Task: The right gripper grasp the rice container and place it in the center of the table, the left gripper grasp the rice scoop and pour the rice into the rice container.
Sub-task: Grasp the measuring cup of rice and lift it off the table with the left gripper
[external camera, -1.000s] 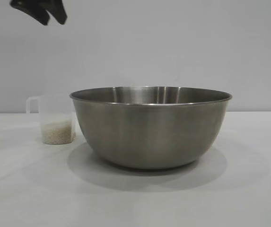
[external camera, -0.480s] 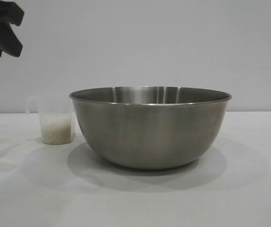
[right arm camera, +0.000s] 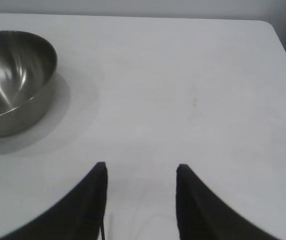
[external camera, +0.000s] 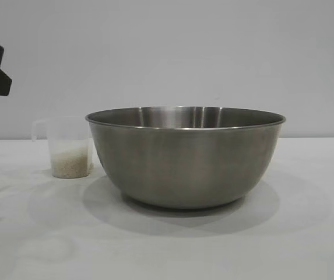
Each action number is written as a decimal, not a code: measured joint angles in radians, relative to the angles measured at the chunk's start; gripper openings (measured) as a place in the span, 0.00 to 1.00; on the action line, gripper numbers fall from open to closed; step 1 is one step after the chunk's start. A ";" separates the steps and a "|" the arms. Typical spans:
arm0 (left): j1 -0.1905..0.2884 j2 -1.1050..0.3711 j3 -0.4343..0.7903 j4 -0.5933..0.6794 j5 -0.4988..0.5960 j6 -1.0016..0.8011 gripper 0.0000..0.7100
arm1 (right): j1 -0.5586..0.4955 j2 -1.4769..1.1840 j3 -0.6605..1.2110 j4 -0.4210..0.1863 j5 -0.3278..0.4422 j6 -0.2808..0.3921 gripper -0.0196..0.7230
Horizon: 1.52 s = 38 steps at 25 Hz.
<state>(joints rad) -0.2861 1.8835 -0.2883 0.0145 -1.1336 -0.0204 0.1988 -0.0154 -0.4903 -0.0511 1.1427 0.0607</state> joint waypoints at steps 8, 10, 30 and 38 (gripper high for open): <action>0.000 0.083 -0.029 -0.015 -0.002 -0.001 0.37 | 0.000 0.000 0.000 0.000 0.000 0.002 0.40; 0.000 0.095 -0.046 -0.017 -0.004 -0.001 0.37 | 0.000 0.000 0.000 0.000 0.000 0.002 0.40; 0.000 0.254 -0.239 -0.059 -0.006 -0.001 0.37 | 0.000 0.000 0.000 0.000 0.000 0.002 0.40; 0.000 0.271 -0.284 -0.082 -0.006 -0.003 0.37 | 0.000 0.000 0.000 0.000 0.000 0.002 0.40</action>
<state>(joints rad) -0.2861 2.1545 -0.5724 -0.0670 -1.1391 -0.0239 0.1988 -0.0154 -0.4903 -0.0511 1.1427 0.0625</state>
